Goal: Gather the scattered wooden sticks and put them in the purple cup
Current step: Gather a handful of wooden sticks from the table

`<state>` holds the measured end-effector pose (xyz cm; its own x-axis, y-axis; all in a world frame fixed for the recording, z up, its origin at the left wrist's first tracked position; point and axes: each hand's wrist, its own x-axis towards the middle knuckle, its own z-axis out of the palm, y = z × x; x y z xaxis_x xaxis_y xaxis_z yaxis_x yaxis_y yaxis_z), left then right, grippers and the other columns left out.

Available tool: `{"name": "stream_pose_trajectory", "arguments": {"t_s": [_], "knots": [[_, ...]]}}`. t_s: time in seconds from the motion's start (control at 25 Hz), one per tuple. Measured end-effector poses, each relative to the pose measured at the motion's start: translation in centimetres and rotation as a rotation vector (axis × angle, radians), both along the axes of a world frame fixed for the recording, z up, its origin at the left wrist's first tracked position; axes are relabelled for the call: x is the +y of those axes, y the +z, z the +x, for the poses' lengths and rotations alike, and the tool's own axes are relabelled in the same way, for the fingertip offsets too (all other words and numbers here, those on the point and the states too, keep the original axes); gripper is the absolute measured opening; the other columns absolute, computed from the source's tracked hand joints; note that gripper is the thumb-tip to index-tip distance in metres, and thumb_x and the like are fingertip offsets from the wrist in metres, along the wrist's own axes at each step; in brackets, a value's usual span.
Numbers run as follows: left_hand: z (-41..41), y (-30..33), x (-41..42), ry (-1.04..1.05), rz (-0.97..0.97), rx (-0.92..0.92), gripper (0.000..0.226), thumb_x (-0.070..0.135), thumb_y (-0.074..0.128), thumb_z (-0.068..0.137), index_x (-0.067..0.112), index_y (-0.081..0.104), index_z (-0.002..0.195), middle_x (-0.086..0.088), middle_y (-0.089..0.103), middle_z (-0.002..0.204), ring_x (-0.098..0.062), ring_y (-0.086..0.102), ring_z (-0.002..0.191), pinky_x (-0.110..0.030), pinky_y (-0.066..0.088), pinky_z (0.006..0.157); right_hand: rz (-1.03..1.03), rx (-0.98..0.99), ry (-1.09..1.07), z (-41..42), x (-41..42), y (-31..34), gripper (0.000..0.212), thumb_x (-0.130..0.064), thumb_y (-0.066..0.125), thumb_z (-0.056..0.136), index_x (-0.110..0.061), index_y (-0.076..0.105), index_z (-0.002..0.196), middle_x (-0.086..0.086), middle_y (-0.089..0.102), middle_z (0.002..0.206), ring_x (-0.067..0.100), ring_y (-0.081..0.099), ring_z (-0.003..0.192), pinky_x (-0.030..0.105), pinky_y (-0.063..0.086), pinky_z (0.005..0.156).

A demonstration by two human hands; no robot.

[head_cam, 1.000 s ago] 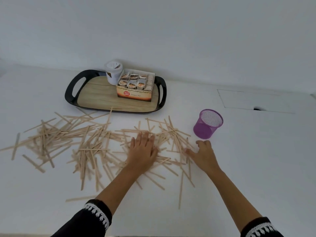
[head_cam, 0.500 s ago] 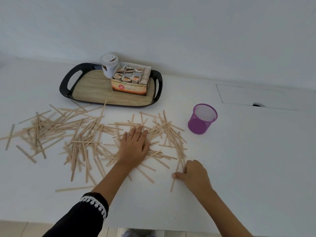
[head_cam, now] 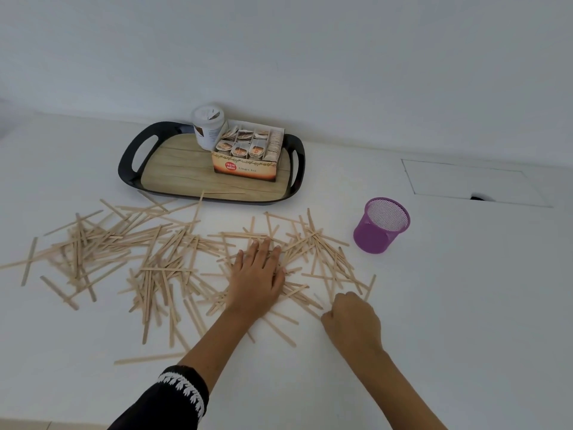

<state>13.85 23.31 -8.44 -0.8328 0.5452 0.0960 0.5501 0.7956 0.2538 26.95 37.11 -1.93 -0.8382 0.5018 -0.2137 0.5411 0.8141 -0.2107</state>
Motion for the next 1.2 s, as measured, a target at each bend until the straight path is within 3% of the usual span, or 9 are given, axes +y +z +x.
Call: {"name": "stream_pose_trajectory", "arguments": {"t_s": [0.16, 0.28, 0.48, 0.56, 0.68, 0.76, 0.88, 1.08, 1.2], "knots": [[-0.1, -0.1, 0.0, 0.000, 0.002, 0.007, 0.059, 0.046, 0.019, 0.096, 0.019, 0.037, 0.145, -0.006, 0.033, 0.154, -0.028, 0.024, 0.143, -0.047, 0.017, 0.115, 0.019, 0.183, -0.107, -3.0, 2.9, 0.7, 0.016, -0.020, 0.053, 0.087, -0.005, 0.057, 0.090, 0.009, 0.055, 0.094, 0.027, 0.058, 0.082, 0.030, 0.045, 0.063], [0.0, 0.0, 0.0, -0.006, 0.002, 0.012, 0.059, 0.046, 0.020, 0.096, 0.018, 0.040, 0.144, -0.008, 0.036, 0.152, -0.029, 0.028, 0.142, -0.048, 0.020, 0.114, 0.058, 0.029, -0.182, -3.8, 4.2, -0.6, 0.022, -0.013, 0.045, 0.092, -0.001, 0.052, 0.109, 0.020, 0.053, 0.114, 0.037, 0.055, 0.106, 0.038, 0.052, 0.082], [-0.1, 0.0, 0.0, -0.010, 0.010, 0.029, 0.057, 0.045, 0.024, 0.096, 0.017, 0.043, 0.142, -0.009, 0.039, 0.150, -0.030, 0.032, 0.140, -0.049, 0.023, 0.113, -0.161, 0.098, -0.172, -3.6, 1.9, -2.7, 0.050, -0.001, 0.034, 0.095, 0.007, 0.019, 0.142, 0.027, 0.011, 0.154, 0.038, 0.008, 0.145, 0.045, 0.022, 0.115], [-0.1, -0.1, 0.0, -0.012, 0.010, 0.028, 0.057, 0.045, 0.024, 0.096, 0.017, 0.042, 0.142, -0.009, 0.038, 0.151, -0.029, 0.031, 0.140, -0.049, 0.022, 0.113, -0.302, 0.229, -0.105, -4.2, 1.5, -2.8, 0.053, 0.004, 0.033, 0.095, 0.005, 0.017, 0.145, 0.023, 0.015, 0.155, 0.035, 0.010, 0.145, 0.040, 0.018, 0.116], [-0.1, -0.1, -0.1, -0.011, 0.009, 0.018, 0.057, 0.045, 0.023, 0.096, 0.018, 0.040, 0.144, -0.008, 0.035, 0.152, -0.028, 0.028, 0.142, -0.048, 0.020, 0.114, -0.493, 0.464, -0.142, -5.2, 2.0, -2.0, 0.040, 0.002, 0.035, 0.094, -0.003, 0.040, 0.134, 0.017, 0.051, 0.132, 0.032, 0.047, 0.125, 0.026, 0.037, 0.099], [0.0, 0.0, -0.1, -0.014, 0.006, 0.014, 0.057, 0.045, 0.023, 0.096, 0.018, 0.039, 0.144, -0.008, 0.035, 0.153, -0.028, 0.028, 0.142, -0.049, 0.020, 0.114, -0.486, 0.540, -0.215, -6.0, 3.2, -1.6, 0.038, -0.001, 0.040, 0.094, -0.005, 0.048, 0.131, 0.012, 0.056, 0.128, 0.025, 0.051, 0.121, 0.025, 0.039, 0.097], [-0.1, 0.0, -0.2, -0.020, 0.000, 0.016, 0.057, 0.045, 0.022, 0.096, 0.018, 0.039, 0.144, -0.008, 0.034, 0.153, -0.029, 0.027, 0.142, -0.049, 0.020, 0.114, -0.402, 0.449, -0.187, -7.6, 5.3, -1.7, 0.043, -0.015, 0.053, 0.092, -0.002, 0.044, 0.133, 0.013, 0.049, 0.136, 0.027, 0.043, 0.129, 0.035, 0.036, 0.106], [0.0, 0.1, -0.1, -0.009, 0.052, 0.015, 0.060, 0.042, 0.015, 0.097, 0.014, 0.035, 0.146, -0.006, 0.037, 0.152, -0.025, 0.029, 0.142, -0.046, 0.017, 0.115, -0.347, 0.142, -0.032, -10.0, 4.1, -2.8, 0.096, -0.065, 0.045, 0.086, -0.003, 0.007, 0.150, 0.014, 0.001, 0.159, 0.025, -0.002, 0.147, 0.044, 0.004, 0.118], [0.1, 0.1, -0.1, -0.034, 0.198, -0.050, 0.059, 0.040, 0.013, 0.098, 0.013, 0.023, 0.150, -0.006, 0.033, 0.154, -0.020, 0.030, 0.141, -0.039, 0.016, 0.116, -0.452, 0.263, -0.048, -11.1, 1.8, -2.9, 0.095, -0.065, 0.050, 0.083, -0.006, 0.014, 0.149, 0.013, 0.014, 0.158, 0.028, 0.009, 0.146, 0.046, 0.014, 0.119]]}}
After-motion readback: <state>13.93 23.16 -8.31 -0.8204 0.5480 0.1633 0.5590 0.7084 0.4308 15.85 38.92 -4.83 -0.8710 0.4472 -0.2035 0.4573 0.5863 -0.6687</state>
